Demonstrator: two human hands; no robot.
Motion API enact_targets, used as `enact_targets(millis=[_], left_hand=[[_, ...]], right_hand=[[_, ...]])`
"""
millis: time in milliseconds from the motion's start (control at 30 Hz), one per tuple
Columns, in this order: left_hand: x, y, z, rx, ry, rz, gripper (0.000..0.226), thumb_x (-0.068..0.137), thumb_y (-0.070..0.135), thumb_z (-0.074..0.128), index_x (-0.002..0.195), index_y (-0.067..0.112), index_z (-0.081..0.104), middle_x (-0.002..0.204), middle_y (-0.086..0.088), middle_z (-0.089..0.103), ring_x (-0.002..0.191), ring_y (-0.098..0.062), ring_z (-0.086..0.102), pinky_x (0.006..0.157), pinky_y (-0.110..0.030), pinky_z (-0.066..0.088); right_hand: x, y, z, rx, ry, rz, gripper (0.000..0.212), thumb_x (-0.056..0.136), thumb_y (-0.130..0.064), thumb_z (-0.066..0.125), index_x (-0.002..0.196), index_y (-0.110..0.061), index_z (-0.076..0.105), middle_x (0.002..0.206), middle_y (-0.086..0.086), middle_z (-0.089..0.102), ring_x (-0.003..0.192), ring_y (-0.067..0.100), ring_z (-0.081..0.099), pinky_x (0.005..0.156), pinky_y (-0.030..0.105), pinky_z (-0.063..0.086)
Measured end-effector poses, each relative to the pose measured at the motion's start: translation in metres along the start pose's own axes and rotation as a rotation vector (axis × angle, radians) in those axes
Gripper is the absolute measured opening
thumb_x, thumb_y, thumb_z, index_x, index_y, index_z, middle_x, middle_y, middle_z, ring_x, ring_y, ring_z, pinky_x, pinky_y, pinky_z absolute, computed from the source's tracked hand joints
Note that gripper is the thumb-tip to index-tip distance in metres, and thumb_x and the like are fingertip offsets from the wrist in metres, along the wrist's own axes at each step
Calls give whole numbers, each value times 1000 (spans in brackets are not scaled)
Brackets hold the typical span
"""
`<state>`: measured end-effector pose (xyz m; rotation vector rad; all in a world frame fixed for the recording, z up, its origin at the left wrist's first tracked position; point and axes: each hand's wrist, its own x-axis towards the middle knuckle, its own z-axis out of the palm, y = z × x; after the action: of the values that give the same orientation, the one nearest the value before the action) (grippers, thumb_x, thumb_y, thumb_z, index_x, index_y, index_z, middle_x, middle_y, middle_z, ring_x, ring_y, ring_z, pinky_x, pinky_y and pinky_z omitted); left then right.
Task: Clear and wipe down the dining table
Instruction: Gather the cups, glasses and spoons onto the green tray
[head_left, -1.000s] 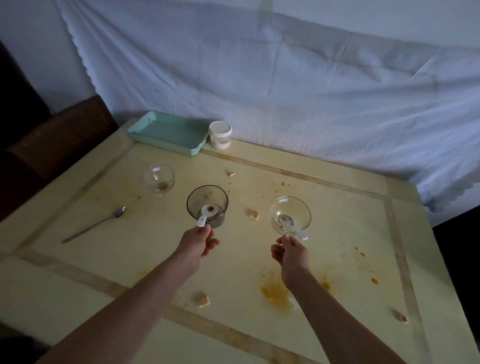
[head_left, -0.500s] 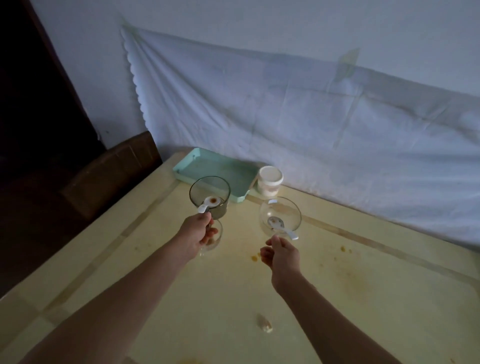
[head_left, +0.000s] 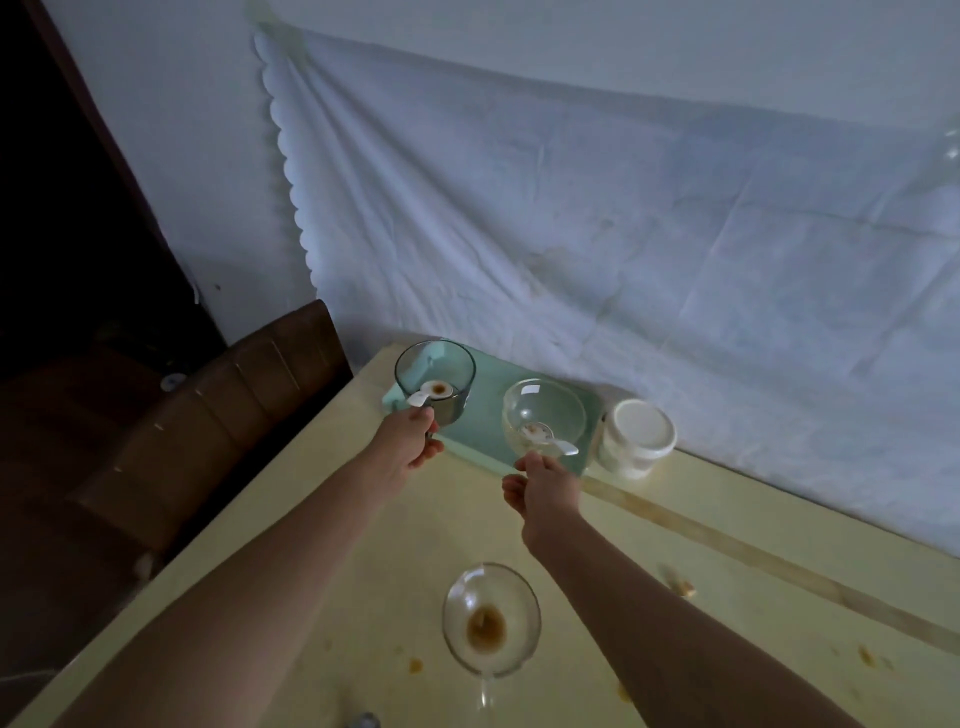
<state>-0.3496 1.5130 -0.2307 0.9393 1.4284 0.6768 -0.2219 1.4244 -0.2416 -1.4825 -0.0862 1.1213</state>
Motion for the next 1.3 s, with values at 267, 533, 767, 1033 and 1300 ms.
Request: enact_targets(millis=[267, 533, 767, 1033, 1300], left_hand=[[92, 6, 5, 35, -18, -19, 26, 99, 24, 40, 76, 18, 49, 73, 2, 49, 57, -11, 51, 38, -13, 32], [149, 7, 19, 125, -38, -56, 32, 100, 22, 38, 69, 15, 45, 68, 0, 47, 44, -8, 51, 48, -18, 26], [164, 10, 21, 90, -37, -78, 28, 100, 15, 38, 73, 15, 43, 68, -4, 45, 56, -15, 44, 28, -8, 32], [153, 10, 19, 219, -18, -2, 16, 98, 9, 43, 85, 8, 52, 82, -12, 56, 66, -25, 54, 39, -20, 49], [58, -15, -22, 379, -86, 155, 27, 91, -3, 39, 69, 11, 48, 61, -5, 44, 49, -15, 43, 49, -20, 34]], right_hand=[[74, 7, 60, -51, 38, 49, 27, 95, -11, 47, 69, -4, 52, 57, 9, 44, 46, 17, 41, 40, 22, 38], [127, 17, 87, -67, 81, 123, 26, 91, -5, 44, 66, -5, 51, 53, 10, 45, 43, 19, 43, 50, 30, 40], [140, 15, 96, -125, -12, 138, 30, 94, 3, 35, 68, -9, 44, 70, 5, 46, 50, 17, 43, 53, 28, 39], [129, 7, 95, -105, -12, 165, 10, 95, -4, 44, 89, -9, 50, 66, 7, 43, 48, 17, 42, 50, 28, 40], [56, -2, 28, -234, -102, -65, 16, 90, 3, 47, 80, -10, 48, 65, 10, 49, 51, 20, 48, 46, 27, 43]])
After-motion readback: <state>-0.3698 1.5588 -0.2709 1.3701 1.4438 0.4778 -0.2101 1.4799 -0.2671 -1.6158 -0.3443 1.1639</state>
